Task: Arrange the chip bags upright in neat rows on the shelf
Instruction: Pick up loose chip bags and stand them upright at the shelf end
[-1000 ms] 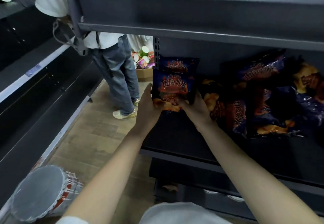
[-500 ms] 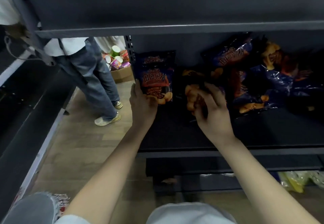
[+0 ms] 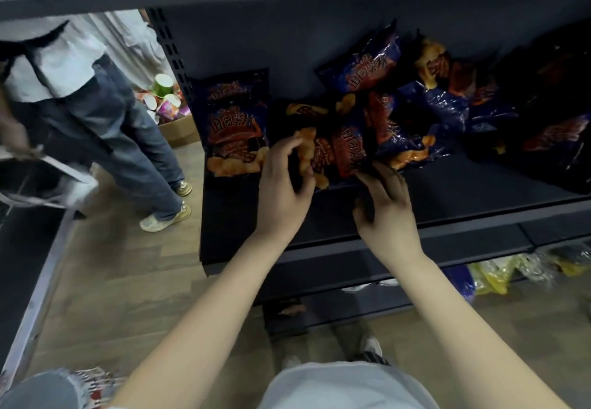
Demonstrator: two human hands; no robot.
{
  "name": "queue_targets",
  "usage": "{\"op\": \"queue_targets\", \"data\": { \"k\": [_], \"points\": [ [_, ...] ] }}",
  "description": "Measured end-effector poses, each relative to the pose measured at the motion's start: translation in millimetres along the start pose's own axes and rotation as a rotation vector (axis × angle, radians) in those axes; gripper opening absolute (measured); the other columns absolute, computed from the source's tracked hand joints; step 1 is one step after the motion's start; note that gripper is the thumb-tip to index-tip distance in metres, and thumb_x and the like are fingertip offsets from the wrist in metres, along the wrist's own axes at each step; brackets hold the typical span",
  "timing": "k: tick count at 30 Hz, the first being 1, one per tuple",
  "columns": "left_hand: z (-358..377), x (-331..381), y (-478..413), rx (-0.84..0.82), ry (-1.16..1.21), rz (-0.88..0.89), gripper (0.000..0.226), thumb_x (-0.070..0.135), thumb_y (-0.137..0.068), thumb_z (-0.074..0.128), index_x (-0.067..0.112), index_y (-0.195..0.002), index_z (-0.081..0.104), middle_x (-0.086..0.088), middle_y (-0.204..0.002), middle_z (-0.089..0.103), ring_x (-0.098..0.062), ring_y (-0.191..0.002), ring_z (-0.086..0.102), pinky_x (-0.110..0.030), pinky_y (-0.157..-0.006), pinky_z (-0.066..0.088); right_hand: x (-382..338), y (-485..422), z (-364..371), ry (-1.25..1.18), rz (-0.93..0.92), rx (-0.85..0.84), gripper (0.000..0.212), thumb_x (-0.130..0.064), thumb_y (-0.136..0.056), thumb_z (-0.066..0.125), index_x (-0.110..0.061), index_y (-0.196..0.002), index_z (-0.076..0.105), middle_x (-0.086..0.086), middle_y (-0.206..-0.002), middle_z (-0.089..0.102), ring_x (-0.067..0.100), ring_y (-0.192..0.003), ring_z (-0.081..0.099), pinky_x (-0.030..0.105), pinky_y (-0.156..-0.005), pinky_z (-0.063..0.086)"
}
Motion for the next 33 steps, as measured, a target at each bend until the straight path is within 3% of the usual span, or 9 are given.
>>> {"op": "queue_targets", "data": {
  "k": [3, 8, 12, 15, 19, 23, 25, 29, 33],
  "points": [
    [21.2, 12.5, -6.6, -0.061, 0.020, -0.113, 0.053, 0.014, -0.084, 0.064, 0.009, -0.132, 0.040, 0.004, -0.125, 0.043, -0.004, -0.115, 0.042, -0.011, -0.100, 0.032, 13.6, -4.8, -10.6, -0.016, 0.050, -0.031, 0.050, -0.003, -0.081, 0.061, -0.008, -0.131, 0.053, 0.016, -0.141, 0.042, 0.035, -0.132, 0.035, 0.048, -0.106, 0.038],
    [43.9, 13.6, -23.2, -0.070, 0.118, -0.554, 0.062, 0.019, -0.085, 0.062, 0.009, -0.139, 0.031, -0.006, -0.129, 0.048, -0.022, -0.120, 0.048, -0.037, -0.102, 0.040, 33.3, -15.8, -21.5, -0.114, 0.001, -0.285, 0.061, -0.014, -0.089, 0.056, -0.023, -0.144, 0.033, 0.001, -0.154, 0.023, 0.022, -0.134, 0.036, 0.022, -0.094, 0.038],
    [55.4, 15.2, -23.0, -0.006, 0.125, -0.686, 0.070, 0.019, -0.085, 0.060, 0.011, -0.143, 0.023, -0.012, -0.138, 0.040, -0.027, -0.123, 0.045, -0.036, -0.102, 0.039, 44.2, -17.3, -21.9, -0.192, -0.002, -0.427, 0.063, -0.022, -0.092, 0.054, -0.030, -0.147, 0.025, 0.002, -0.154, 0.024, 0.024, -0.128, 0.044, 0.027, -0.096, 0.043],
    [57.8, 11.4, -19.7, 0.053, 0.131, -0.741, 0.071, 0.023, -0.085, 0.061, 0.013, -0.144, 0.022, -0.012, -0.142, 0.036, -0.025, -0.127, 0.040, -0.026, -0.094, 0.034, 48.6, -20.9, -25.2, -0.348, 0.009, -0.320, 0.054, -0.022, -0.091, 0.058, -0.023, -0.142, 0.038, 0.004, -0.142, 0.039, 0.021, -0.123, 0.048, 0.016, -0.095, 0.036],
    [60.0, 13.3, -3.6, 0.082, 0.233, -0.781, 0.069, 0.026, -0.087, 0.062, 0.015, -0.143, 0.023, -0.006, -0.134, 0.049, -0.016, -0.116, 0.049, -0.020, -0.086, 0.038, 48.5, -28.4, -32.3, -0.505, -0.003, -0.095, 0.035, -0.019, -0.085, 0.067, -0.013, -0.119, 0.059, 0.003, -0.115, 0.051, 0.012, -0.101, 0.056, 0.026, -0.081, 0.052],
    [61.6, 19.8, 13.0, 0.093, 0.227, -0.784, 0.064, 0.021, -0.086, 0.062, 0.018, -0.140, 0.027, -0.002, -0.129, 0.053, -0.010, -0.106, 0.055, -0.012, -0.081, 0.043, 45.7, -37.8, -37.4, -0.555, 0.002, 0.004, 0.024, -0.006, -0.082, 0.068, -0.015, -0.104, 0.065, 0.004, -0.104, 0.057, -0.003, -0.087, 0.053, 0.011, -0.064, 0.048],
    [52.5, 25.9, 16.9, 0.157, 0.185, -0.774, 0.064, 0.024, -0.085, 0.065, 0.020, -0.138, 0.030, 0.004, -0.123, 0.052, -0.006, -0.100, 0.054, -0.003, -0.067, 0.039, 44.9, -43.8, -40.9, -0.616, 0.038, -0.019, 0.029, -0.002, -0.082, 0.065, -0.020, -0.105, 0.064, 0.001, -0.102, 0.060, -0.006, -0.085, 0.055, 0.010, -0.066, 0.044],
    [18.2, 38.6, 20.9, 0.306, 0.114, -0.613, 0.046, 0.028, -0.083, 0.067, 0.027, -0.121, 0.042, 0.021, -0.107, 0.052, 0.011, -0.095, 0.052, -0.002, -0.074, 0.038, 37.2, -59.4, -50.4, -0.884, 0.072, -0.159, 0.042, 0.005, -0.084, 0.060, -0.026, -0.112, 0.055, -0.015, -0.103, 0.060, -0.010, -0.082, 0.058, 0.006, -0.072, 0.042],
    [-17.4, 49.9, 31.0, 0.079, 0.180, -0.670, 0.058, 0.065, -0.067, 0.067, 0.034, -0.115, 0.054, 0.031, -0.096, 0.063, 0.016, -0.092, 0.056, 0.000, -0.071, 0.042, 19.0, -64.7, -49.9, -0.984, -0.059, -0.390, 0.052, 0.005, -0.083, 0.062, -0.030, -0.119, 0.049, -0.019, -0.104, 0.059, -0.004, -0.097, 0.058, 0.015, -0.085, 0.045]
  ]
}}
Point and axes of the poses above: each hand's wrist, its own y-axis away from the middle knuckle, its own z-axis out of the palm, x = y × z, the point moved 1 cm from there along -y, towards the middle knuckle
